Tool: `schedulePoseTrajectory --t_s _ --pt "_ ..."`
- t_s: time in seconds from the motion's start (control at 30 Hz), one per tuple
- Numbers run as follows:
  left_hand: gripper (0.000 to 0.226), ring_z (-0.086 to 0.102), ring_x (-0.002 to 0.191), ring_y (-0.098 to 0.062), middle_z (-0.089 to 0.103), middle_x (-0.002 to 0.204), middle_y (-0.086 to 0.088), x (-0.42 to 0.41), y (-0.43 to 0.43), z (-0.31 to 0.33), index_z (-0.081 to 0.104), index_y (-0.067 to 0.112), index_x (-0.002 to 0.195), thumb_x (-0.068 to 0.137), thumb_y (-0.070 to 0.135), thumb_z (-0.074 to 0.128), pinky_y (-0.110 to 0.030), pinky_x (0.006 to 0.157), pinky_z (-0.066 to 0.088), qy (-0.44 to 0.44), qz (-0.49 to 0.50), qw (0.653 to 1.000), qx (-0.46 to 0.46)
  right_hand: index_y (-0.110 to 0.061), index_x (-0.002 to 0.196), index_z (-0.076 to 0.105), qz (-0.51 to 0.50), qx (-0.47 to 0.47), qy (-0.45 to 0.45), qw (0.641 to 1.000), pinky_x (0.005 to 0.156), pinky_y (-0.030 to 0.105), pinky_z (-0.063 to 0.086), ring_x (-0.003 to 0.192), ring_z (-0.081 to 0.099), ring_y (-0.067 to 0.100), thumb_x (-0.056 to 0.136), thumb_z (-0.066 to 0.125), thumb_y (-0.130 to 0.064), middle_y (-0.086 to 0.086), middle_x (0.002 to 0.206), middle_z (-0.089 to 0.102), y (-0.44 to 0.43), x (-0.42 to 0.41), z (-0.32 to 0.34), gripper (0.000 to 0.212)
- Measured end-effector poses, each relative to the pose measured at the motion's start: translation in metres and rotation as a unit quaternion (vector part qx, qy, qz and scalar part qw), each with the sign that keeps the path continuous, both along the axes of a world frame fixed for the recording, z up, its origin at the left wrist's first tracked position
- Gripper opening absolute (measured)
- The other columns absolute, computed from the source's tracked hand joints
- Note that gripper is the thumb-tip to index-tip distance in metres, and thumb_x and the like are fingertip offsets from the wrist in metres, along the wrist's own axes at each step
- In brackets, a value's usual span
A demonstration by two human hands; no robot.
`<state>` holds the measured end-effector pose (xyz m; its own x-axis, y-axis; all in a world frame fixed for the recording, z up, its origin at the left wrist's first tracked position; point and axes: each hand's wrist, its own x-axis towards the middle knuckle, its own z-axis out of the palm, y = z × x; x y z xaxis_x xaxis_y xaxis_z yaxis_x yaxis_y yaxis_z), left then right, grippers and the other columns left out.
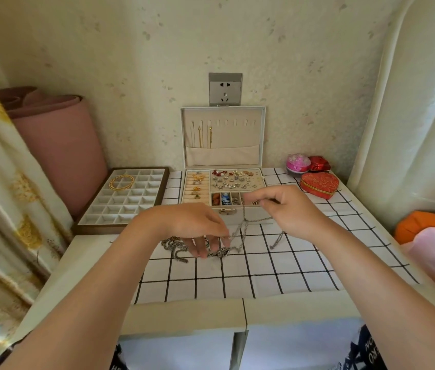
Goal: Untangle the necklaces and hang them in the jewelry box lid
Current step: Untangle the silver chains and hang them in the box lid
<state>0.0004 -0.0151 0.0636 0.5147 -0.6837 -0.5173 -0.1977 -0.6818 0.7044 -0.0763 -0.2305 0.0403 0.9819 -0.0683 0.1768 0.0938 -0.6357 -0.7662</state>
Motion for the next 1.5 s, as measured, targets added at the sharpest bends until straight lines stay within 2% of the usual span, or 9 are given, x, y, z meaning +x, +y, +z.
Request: schedulePoseTrajectory --t_s 0.1,0.17,0.33,0.43,0.63,0.97,1.17,1.3,1.5 --pt "0.021 0.072 0.091 -0.022 0.073 0.099 -0.009 -0.006 -0.005 -0.005 0.074 0.014 0.111 0.097 0.019 0.059 -0.033 0.087 0.059 0.039 -0.044 0.998 0.039 -0.033 0.101 0.077 -0.006 -0.007 -0.008 1.0 0.089 0.024 0.054 0.093 0.07 0.005 0.098 0.054 -0.003 -0.023 0.1 0.072 0.001 -0.003 0.001 0.038" --pt "0.024 0.072 0.095 -0.02 0.073 0.108 -0.012 -0.007 -0.01 -0.013 0.074 0.011 0.113 0.098 0.009 0.056 -0.029 0.086 0.059 0.033 -0.058 0.997 0.042 -0.027 0.102 0.078 0.004 -0.008 -0.004 1.0 0.062 0.011 0.047 0.067 0.066 -0.006 0.098 0.054 -0.003 -0.024 0.087 0.07 0.001 -0.004 0.001 0.034" --pt "0.022 0.07 0.082 -0.018 0.07 0.097 -0.003 -0.001 -0.023 -0.031 0.075 0.012 0.095 0.095 0.0 0.056 -0.028 0.069 0.06 -0.096 0.054 0.991 -0.071 -0.038 0.09 0.077 0.019 0.004 0.007 1.0 0.082 0.004 0.041 0.095 0.064 -0.013 0.097 0.058 -0.005 -0.029 0.096 0.071 0.0 -0.004 -0.001 0.039" --pt "0.024 0.066 0.094 -0.011 0.069 0.097 0.009 -0.001 -0.034 -0.042 0.072 0.019 0.106 0.095 0.003 0.059 -0.018 0.078 0.054 -0.189 0.055 0.972 -0.13 -0.035 0.093 0.077 0.034 0.02 0.006 0.999 0.085 0.0 0.039 0.099 0.062 -0.014 0.096 0.057 -0.002 -0.03 0.095 0.072 -0.001 -0.006 0.0 0.039" --pt "0.022 0.072 0.09 -0.018 0.073 0.096 0.004 -0.006 -0.044 -0.047 0.071 0.004 0.107 0.096 -0.002 0.054 -0.025 0.075 0.056 -0.082 0.053 0.979 -0.181 -0.034 0.093 0.077 0.041 0.027 0.011 0.999 0.093 0.005 0.042 0.104 0.062 -0.011 0.096 0.056 0.001 -0.024 0.099 0.074 -0.006 -0.008 0.0 0.041" --pt "0.017 0.068 0.061 -0.015 0.073 0.112 0.002 -0.011 -0.044 -0.042 0.074 0.011 0.108 0.092 0.009 0.068 -0.023 0.056 0.055 0.043 0.002 0.987 -0.153 -0.022 0.096 0.079 0.043 0.036 0.019 0.998 0.088 0.002 0.041 0.1 0.065 -0.01 0.096 0.056 0.002 -0.017 0.097 0.076 -0.014 -0.014 0.002 0.033" --pt "0.003 0.074 0.071 -0.016 0.074 0.09 -0.001 -0.01 -0.047 -0.041 0.073 0.018 0.092 0.09 0.021 0.072 -0.025 0.059 0.056 -0.104 0.044 0.986 -0.119 -0.012 0.097 0.079 0.028 0.024 0.019 0.999 0.065 0.0 0.039 0.066 0.059 -0.017 0.093 0.06 0.004 -0.02 0.078 0.073 -0.013 -0.02 0.006 0.025" --pt "0.009 0.072 0.071 -0.012 0.075 0.077 0.005 0.0 -0.039 -0.038 0.076 0.024 0.085 0.091 0.027 0.07 -0.03 0.067 0.056 -0.233 0.059 0.966 -0.096 -0.011 0.096 0.078 0.029 0.002 0.028 0.999 0.045 0.007 0.032 0.041 0.044 0.0 0.09 0.065 0.002 -0.029 0.051 0.058 -0.014 -0.021 0.004 0.019" --pt "0.019 0.059 0.065 -0.019 0.06 0.057 0.003 0.01 -0.031 -0.035 0.062 0.014 0.083 0.099 0.013 0.053 -0.043 0.083 0.055 -0.147 0.191 0.958 -0.158 -0.013 0.098 0.071 0.019 -0.048 0.045 0.998 0.056 0.003 0.039 0.055 0.053 -0.013 0.084 0.068 0.009 0.002 0.084 0.075 -0.016 -0.021 -0.002 0.026"
